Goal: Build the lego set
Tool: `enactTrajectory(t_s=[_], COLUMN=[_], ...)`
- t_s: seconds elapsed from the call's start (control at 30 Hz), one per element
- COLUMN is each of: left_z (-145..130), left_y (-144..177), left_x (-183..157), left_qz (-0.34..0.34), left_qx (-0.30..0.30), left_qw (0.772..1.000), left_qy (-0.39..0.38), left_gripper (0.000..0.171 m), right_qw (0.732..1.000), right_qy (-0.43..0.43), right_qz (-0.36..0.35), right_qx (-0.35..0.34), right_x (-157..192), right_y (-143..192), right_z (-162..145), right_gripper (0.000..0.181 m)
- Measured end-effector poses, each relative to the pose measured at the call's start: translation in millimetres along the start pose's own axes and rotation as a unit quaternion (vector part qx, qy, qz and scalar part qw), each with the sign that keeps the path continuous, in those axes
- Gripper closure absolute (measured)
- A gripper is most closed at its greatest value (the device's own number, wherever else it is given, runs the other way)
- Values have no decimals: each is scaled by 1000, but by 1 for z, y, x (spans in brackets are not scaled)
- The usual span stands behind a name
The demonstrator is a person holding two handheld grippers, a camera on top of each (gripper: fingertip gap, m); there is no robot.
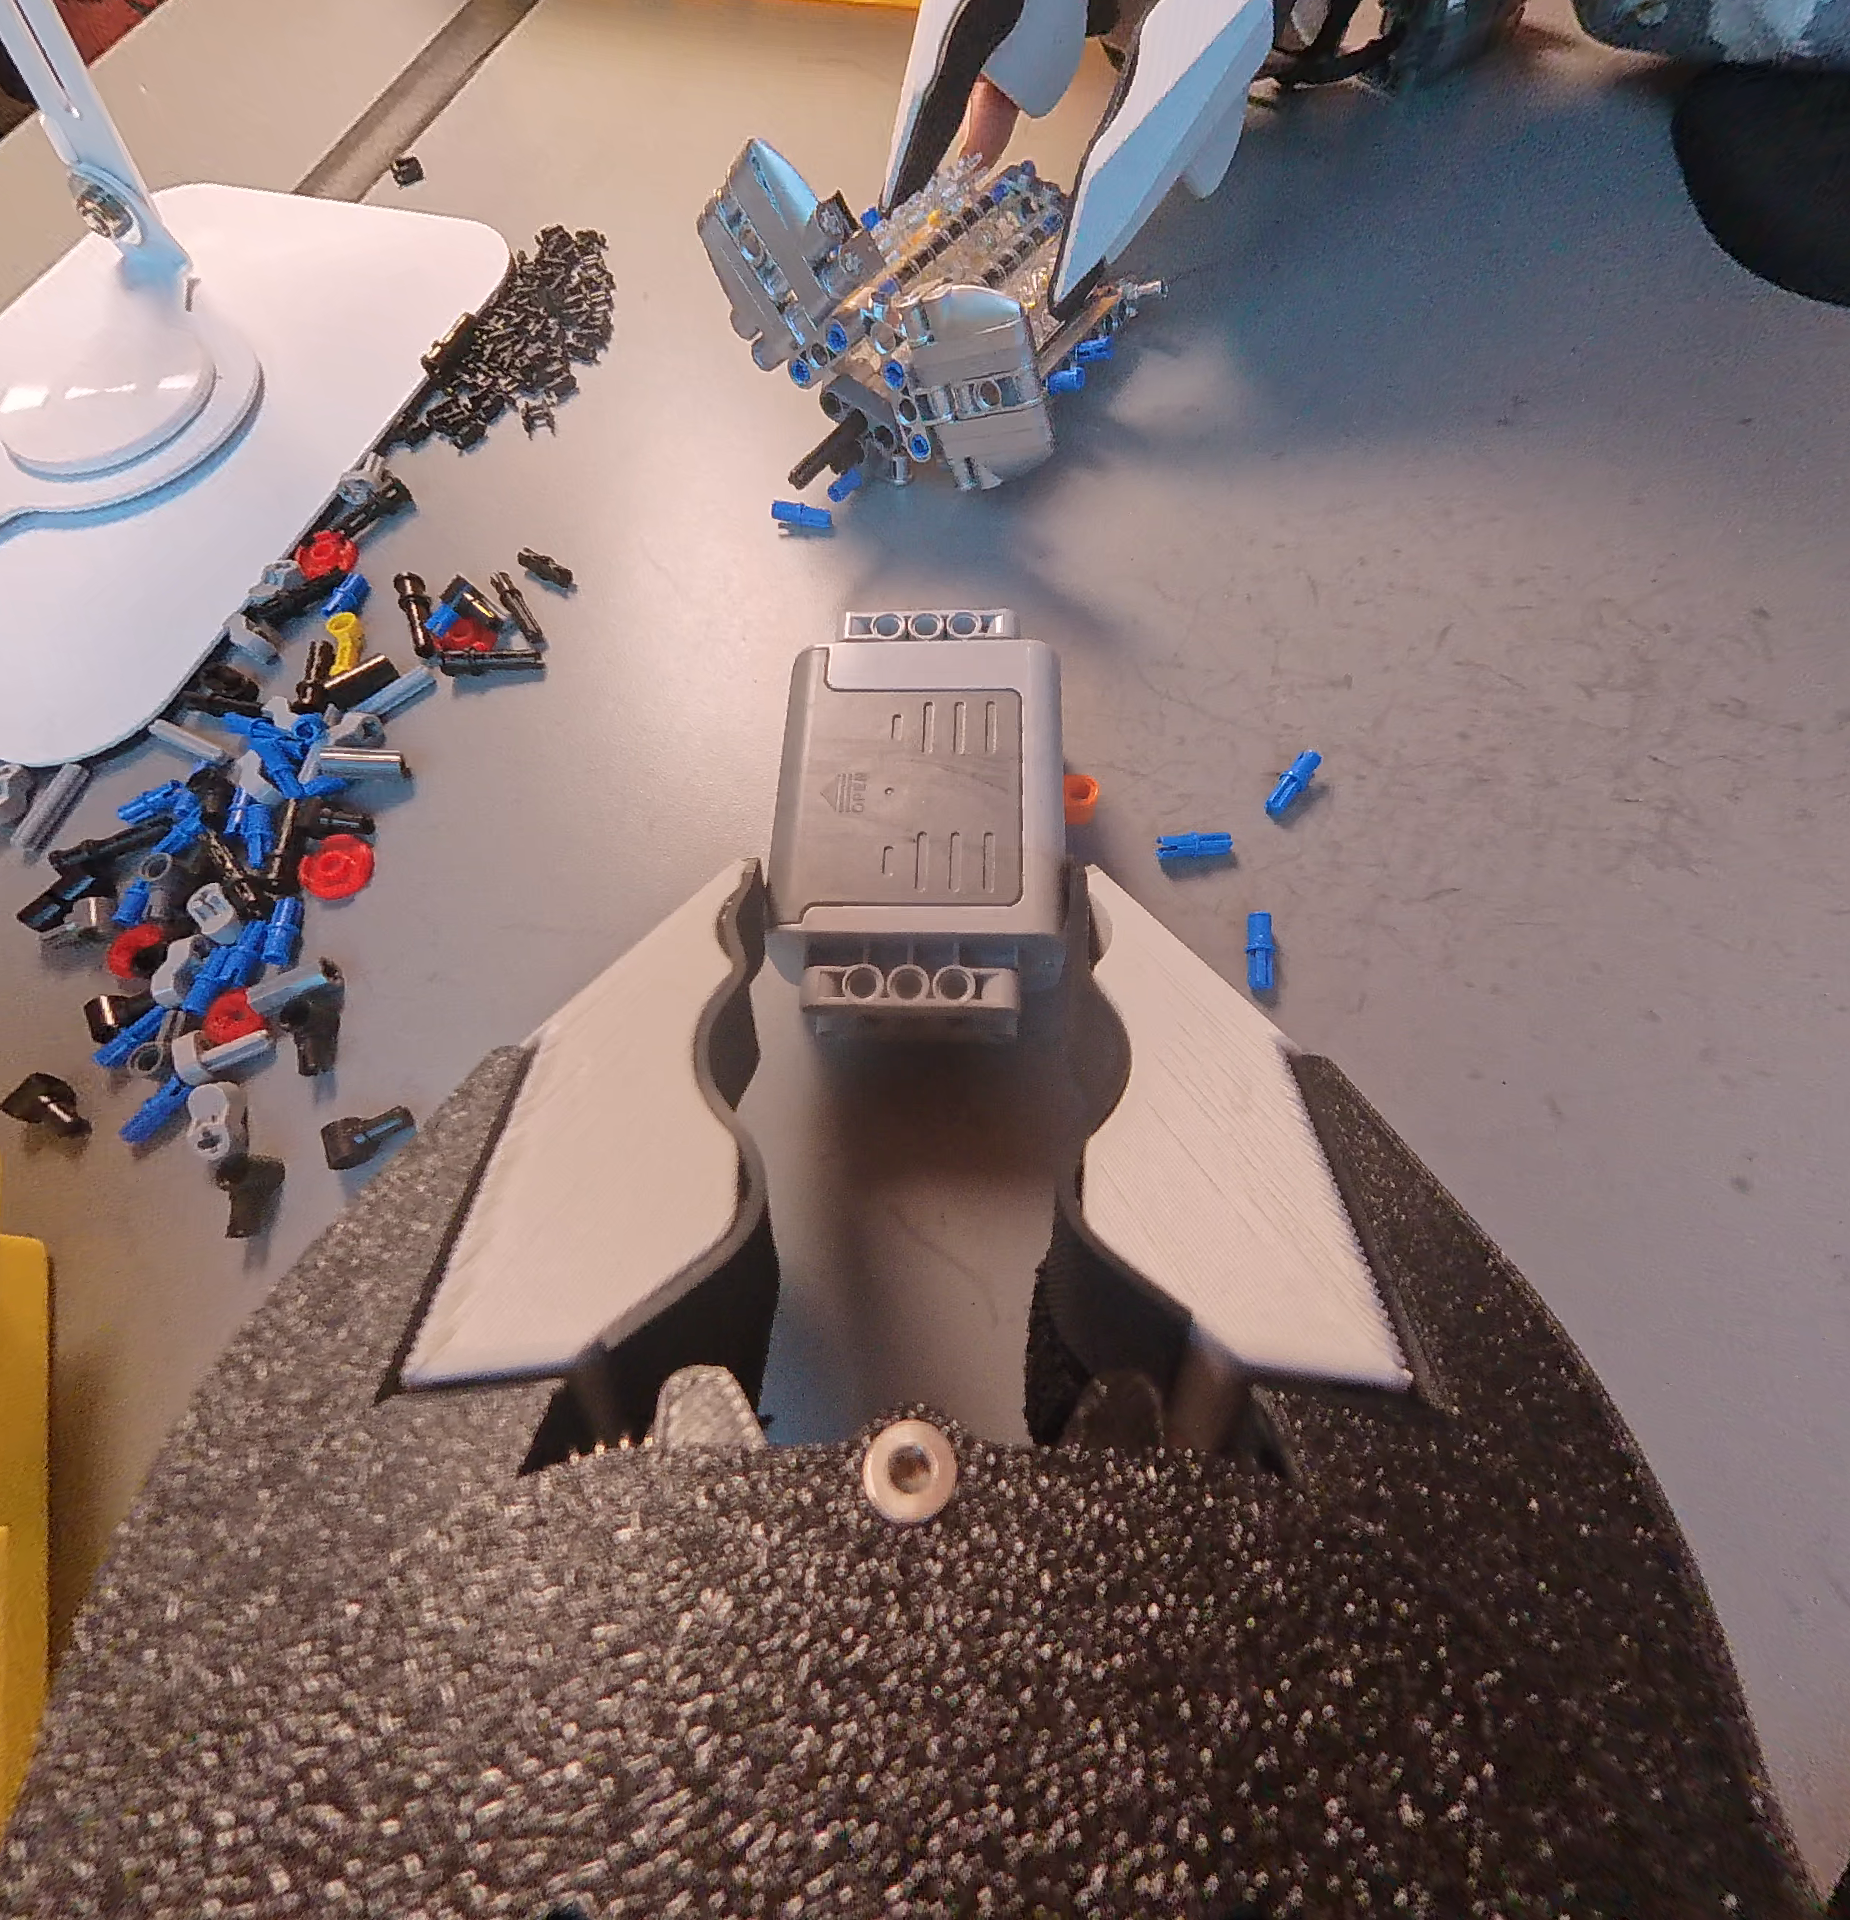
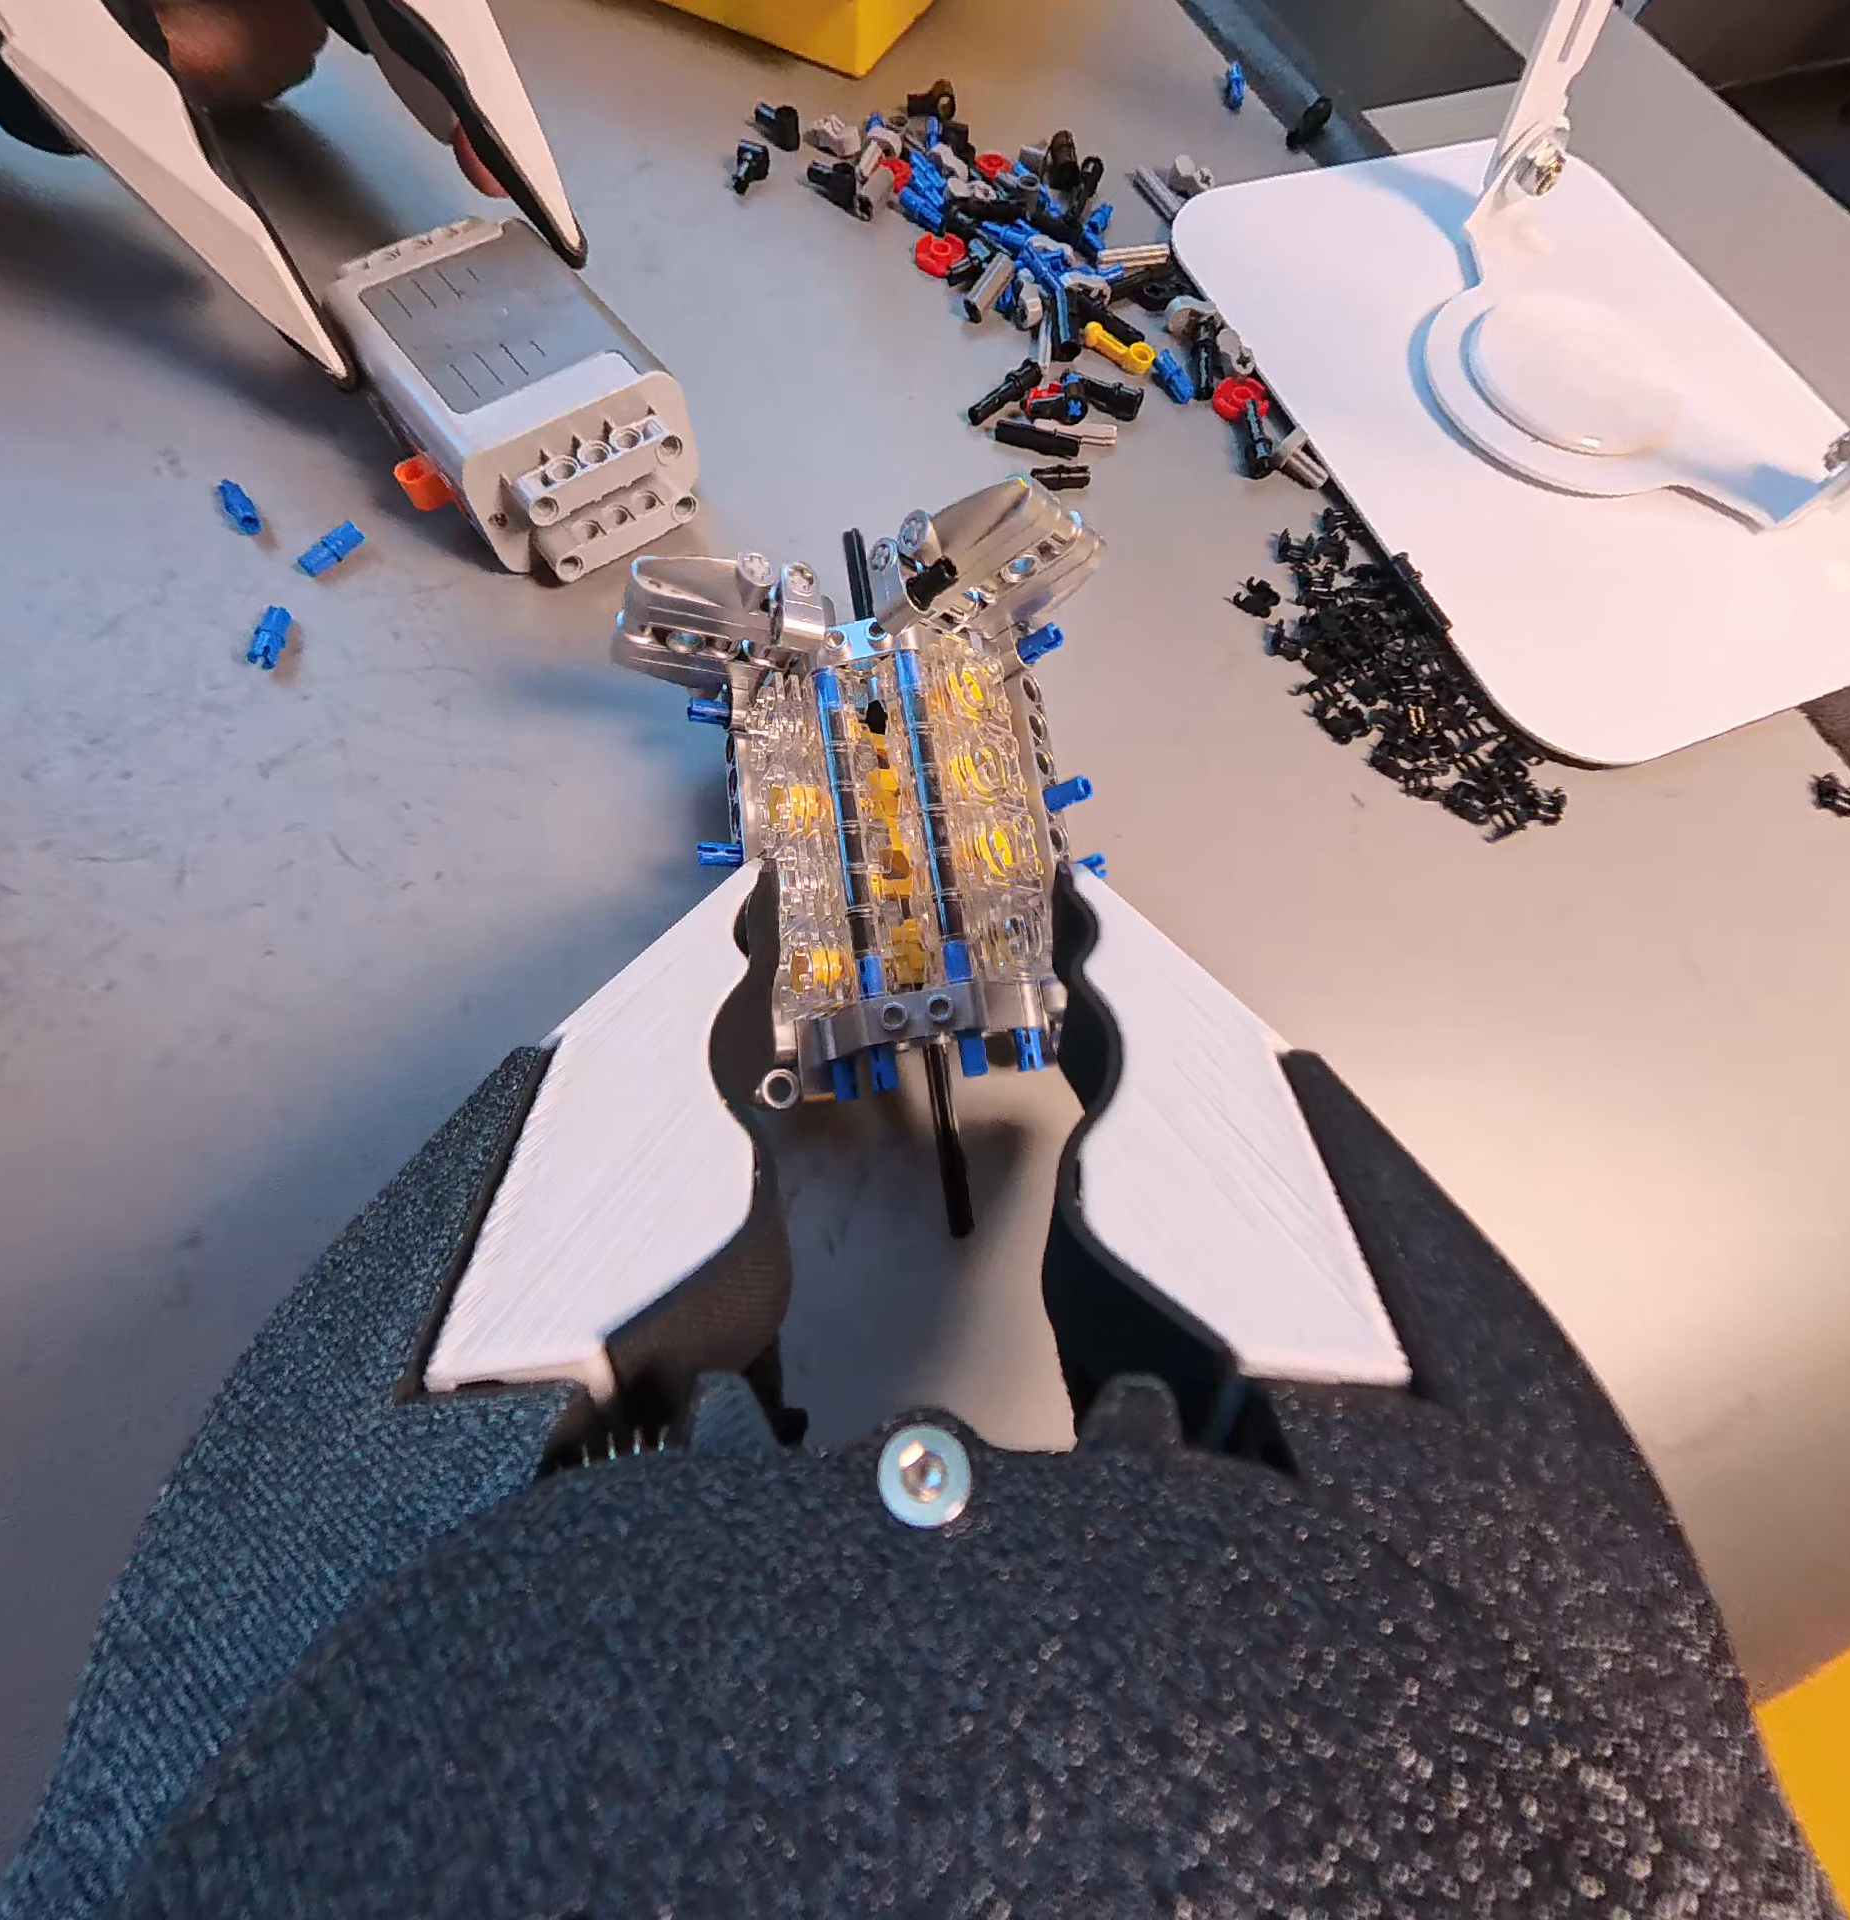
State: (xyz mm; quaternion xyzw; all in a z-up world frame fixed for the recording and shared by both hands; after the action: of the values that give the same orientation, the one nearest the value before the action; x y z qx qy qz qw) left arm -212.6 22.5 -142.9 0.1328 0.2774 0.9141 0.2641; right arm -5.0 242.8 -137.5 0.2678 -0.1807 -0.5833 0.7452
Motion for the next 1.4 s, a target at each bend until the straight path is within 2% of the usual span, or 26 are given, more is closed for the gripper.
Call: enactTrajectory(t_s=[0.23, 0.53, 0.77, 1.03, 1.23, 1.4], left_z=[0, 4, 4, 7, 10, 11], left_y=[0, -6, -7, -10, -14, -16], left_x=[0, -2, -3, -10, -13, -14], left_qz=[-12, -28, -29, -37, -34, -34], left_qx=[-2, -7, -8, -9, -9, -9], left_qw=[1000, 1000, 1000, 999, 999, 999], left_qy=[5, -1, -6, -18, -22, -21], left_gripper=[116, 116, 115, 115, 115, 115], right_qw=[999, 995, 995, 989, 989, 992], right_qy=[-3, -20, 20, 44, 50, 79], right_qz=[38, 93, 76, 27, 1, -27], right_qx=[14, 40, 68, 138, 140, 95], right_x=[-5, -14, -9, -19, -20, -7], right_y=[3, -11, -1, 32, 40, 57], right_z=[4, 17, 14, -2, 3, 31], right_gripper=[133, 132, 133, 133, 123, 123])
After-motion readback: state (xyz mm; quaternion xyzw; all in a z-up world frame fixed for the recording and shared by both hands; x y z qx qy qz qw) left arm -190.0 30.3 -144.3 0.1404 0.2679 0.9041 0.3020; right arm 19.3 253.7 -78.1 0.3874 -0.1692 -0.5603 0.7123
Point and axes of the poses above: each gripper's, where its closed fingertips meet, y back along the fingers, z out of its top, x = y × z across the jaws, the point moved 9 cm from there along y, back along the fingers, and after that the axes turned 2 degrees about -y, right-handed, at the moved point
